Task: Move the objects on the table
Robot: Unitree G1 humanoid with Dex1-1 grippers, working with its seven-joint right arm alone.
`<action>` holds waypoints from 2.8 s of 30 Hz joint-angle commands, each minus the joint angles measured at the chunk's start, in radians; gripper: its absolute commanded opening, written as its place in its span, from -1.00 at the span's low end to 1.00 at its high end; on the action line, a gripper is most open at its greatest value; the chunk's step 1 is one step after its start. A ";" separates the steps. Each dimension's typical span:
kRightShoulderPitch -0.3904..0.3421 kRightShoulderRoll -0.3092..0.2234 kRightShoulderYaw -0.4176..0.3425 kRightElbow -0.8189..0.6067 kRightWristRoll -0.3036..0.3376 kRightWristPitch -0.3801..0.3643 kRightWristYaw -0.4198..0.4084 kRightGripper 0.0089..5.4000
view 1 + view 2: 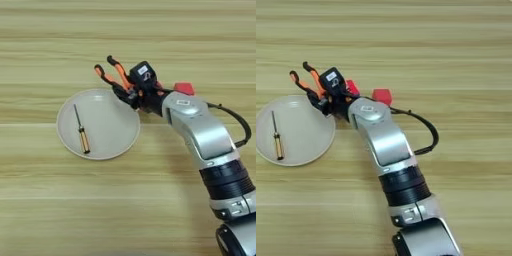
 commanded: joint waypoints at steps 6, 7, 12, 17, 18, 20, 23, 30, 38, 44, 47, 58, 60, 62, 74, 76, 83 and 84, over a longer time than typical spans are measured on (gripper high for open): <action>-0.033 -0.122 -0.095 -0.098 0.042 -0.006 0.052 -0.14; -0.029 -0.136 -0.102 -0.104 0.046 -0.006 0.062 -0.14; -0.014 -0.197 -0.136 -0.112 0.066 -0.005 0.103 -0.14; 0.017 -0.234 -0.151 -0.117 0.077 -0.003 0.131 -0.14; 0.022 -0.239 -0.152 -0.120 0.080 -0.002 0.135 -0.14; 0.037 -0.255 -0.153 -0.128 0.084 0.000 0.148 -0.14; 0.067 -0.282 -0.147 -0.137 0.083 -0.006 0.172 -0.14; 0.123 -0.337 -0.136 -0.104 0.071 -0.050 0.226 -0.14; 0.177 -0.382 -0.158 -0.055 0.068 -0.101 0.260 -0.14; 0.198 -0.399 -0.151 -0.002 0.064 -0.139 0.279 -0.14; 0.202 -0.397 -0.143 0.038 0.055 -0.160 0.281 -0.14; 0.194 -0.368 -0.111 0.161 0.048 -0.211 0.307 -0.14; 0.191 -0.364 -0.108 0.175 0.048 -0.218 0.310 -0.14; 0.187 -0.362 -0.106 0.188 0.048 -0.221 0.311 -0.14; 0.168 -0.358 -0.107 0.206 0.055 -0.210 0.328 0.25; 0.163 -0.357 -0.111 0.198 0.060 -0.204 0.328 0.31; 0.155 -0.359 -0.129 0.143 0.091 -0.177 0.336 0.55; 0.153 -0.359 -0.136 0.130 0.098 -0.169 0.335 0.61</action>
